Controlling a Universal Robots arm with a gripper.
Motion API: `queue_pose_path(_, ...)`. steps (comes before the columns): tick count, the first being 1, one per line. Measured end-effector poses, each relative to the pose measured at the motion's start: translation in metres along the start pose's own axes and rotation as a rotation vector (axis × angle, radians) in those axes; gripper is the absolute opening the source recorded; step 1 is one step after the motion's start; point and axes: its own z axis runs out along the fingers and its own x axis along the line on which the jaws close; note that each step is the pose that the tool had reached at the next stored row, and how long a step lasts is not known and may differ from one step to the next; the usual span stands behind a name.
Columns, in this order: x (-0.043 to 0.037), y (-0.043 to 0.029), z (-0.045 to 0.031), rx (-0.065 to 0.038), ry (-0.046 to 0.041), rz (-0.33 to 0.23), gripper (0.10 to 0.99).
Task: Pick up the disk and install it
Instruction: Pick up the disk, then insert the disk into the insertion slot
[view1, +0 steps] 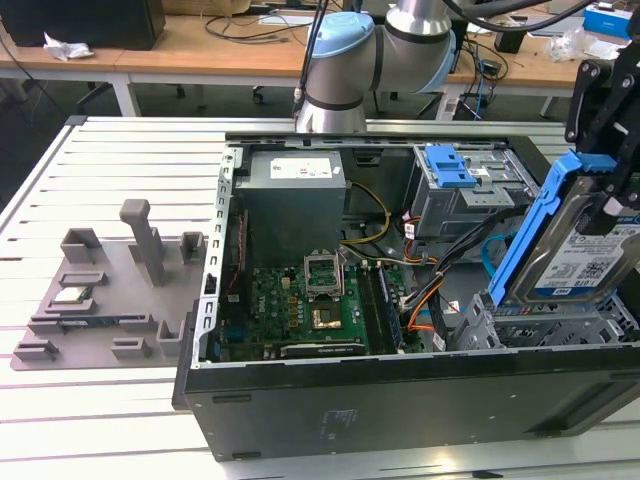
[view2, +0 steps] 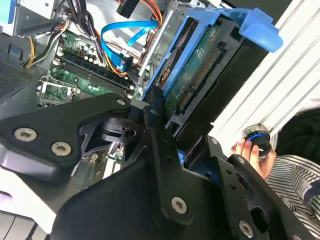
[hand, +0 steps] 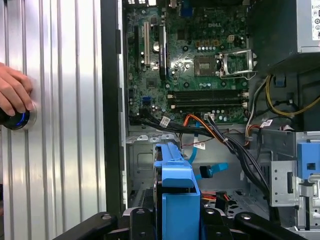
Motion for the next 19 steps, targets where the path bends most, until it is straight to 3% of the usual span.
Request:
queue_pose_path(12,0.0000,0.0001,0.0003,0.000,0.0001,0.000,0.365)
queue_pose_path(19,-0.0013,0.0003,0.0053,0.000,0.0000,-0.003,0.365)
